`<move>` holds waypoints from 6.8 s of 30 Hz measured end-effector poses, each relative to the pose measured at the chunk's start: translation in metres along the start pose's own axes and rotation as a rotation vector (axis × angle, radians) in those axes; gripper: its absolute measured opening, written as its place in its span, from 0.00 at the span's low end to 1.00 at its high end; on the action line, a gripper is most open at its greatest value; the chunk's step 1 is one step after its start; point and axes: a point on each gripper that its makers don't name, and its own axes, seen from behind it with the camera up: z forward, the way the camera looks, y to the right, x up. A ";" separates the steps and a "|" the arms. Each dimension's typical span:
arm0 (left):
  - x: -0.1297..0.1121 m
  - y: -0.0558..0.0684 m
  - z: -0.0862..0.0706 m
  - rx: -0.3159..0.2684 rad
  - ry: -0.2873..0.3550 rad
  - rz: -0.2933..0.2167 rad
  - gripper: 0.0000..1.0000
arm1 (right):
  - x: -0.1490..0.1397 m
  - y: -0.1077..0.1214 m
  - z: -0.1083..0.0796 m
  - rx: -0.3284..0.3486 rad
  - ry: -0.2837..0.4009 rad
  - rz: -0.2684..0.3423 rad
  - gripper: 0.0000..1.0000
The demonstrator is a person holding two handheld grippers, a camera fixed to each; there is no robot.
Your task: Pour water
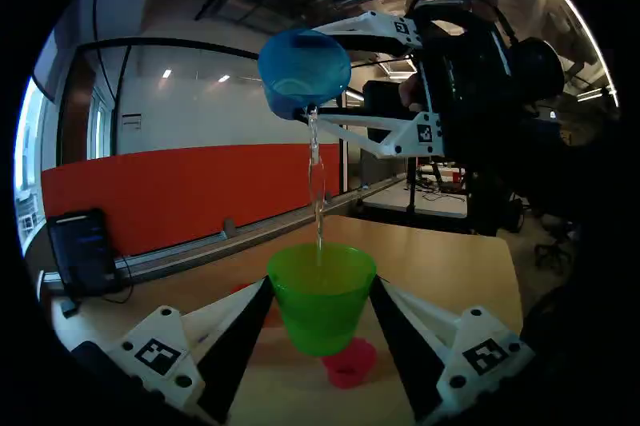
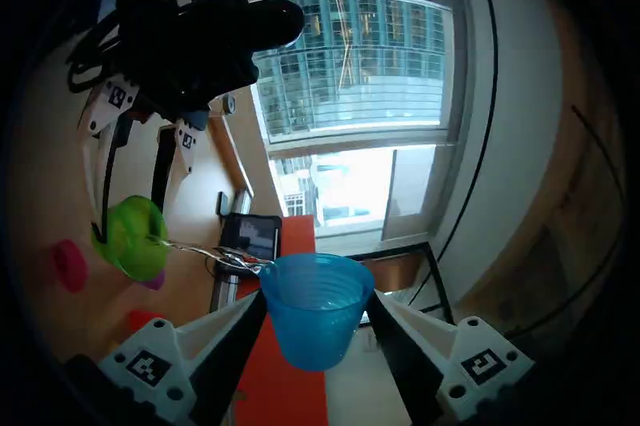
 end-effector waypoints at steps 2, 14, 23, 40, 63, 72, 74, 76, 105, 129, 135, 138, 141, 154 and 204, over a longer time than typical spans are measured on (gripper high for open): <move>0.000 0.000 0.000 0.000 0.000 -0.001 0.86 | 0.000 0.001 -0.001 -0.002 -0.001 -0.015 0.90; 0.001 -0.001 0.001 0.001 0.000 -0.001 0.86 | 0.005 0.006 -0.002 -0.011 0.000 -0.102 0.90; 0.001 -0.003 0.002 0.003 0.003 -0.004 0.86 | 0.010 0.008 0.002 -0.015 0.007 -0.168 0.90; 0.005 -0.003 0.002 0.007 0.012 -0.007 0.86 | 0.023 0.009 0.003 -0.018 0.020 -0.321 0.90; 0.011 -0.004 -0.002 0.020 0.020 0.005 0.86 | 0.005 -0.013 -0.012 -0.019 0.013 0.441 0.90; 0.013 -0.008 -0.003 0.027 0.021 0.008 0.86 | 0.004 -0.033 -0.025 0.003 0.011 0.841 0.90; 0.013 -0.009 -0.004 0.029 0.020 0.014 0.86 | 0.004 -0.037 -0.027 0.014 0.009 0.931 0.90; 0.014 -0.010 -0.005 0.032 0.020 0.017 0.86 | 0.004 -0.041 -0.028 0.026 0.008 1.027 0.90; -0.013 -0.046 -0.023 0.107 -0.044 0.020 0.86 | -0.050 -0.103 -0.081 0.036 -0.101 1.379 0.91; -0.074 -0.062 -0.015 0.109 -0.217 0.035 0.86 | -0.084 -0.205 -0.121 0.184 -0.265 1.420 0.91; -0.093 -0.064 -0.010 0.095 -0.268 0.030 0.86 | -0.085 -0.225 -0.125 0.242 -0.299 1.440 0.91; -0.104 -0.063 -0.008 0.084 -0.298 0.034 0.86 | -0.088 -0.238 -0.127 0.277 -0.326 1.432 0.91; -0.114 -0.063 -0.006 0.077 -0.328 0.041 0.86 | -0.090 -0.250 -0.128 0.306 -0.353 1.422 0.91; -0.151 -0.063 -0.001 0.059 -0.418 0.038 0.86 | -0.096 -0.293 -0.131 0.407 -0.438 1.401 0.91; -0.205 -0.071 0.000 0.067 -0.502 -0.038 1.00 | -0.102 -0.384 -0.155 0.514 -0.599 1.374 1.00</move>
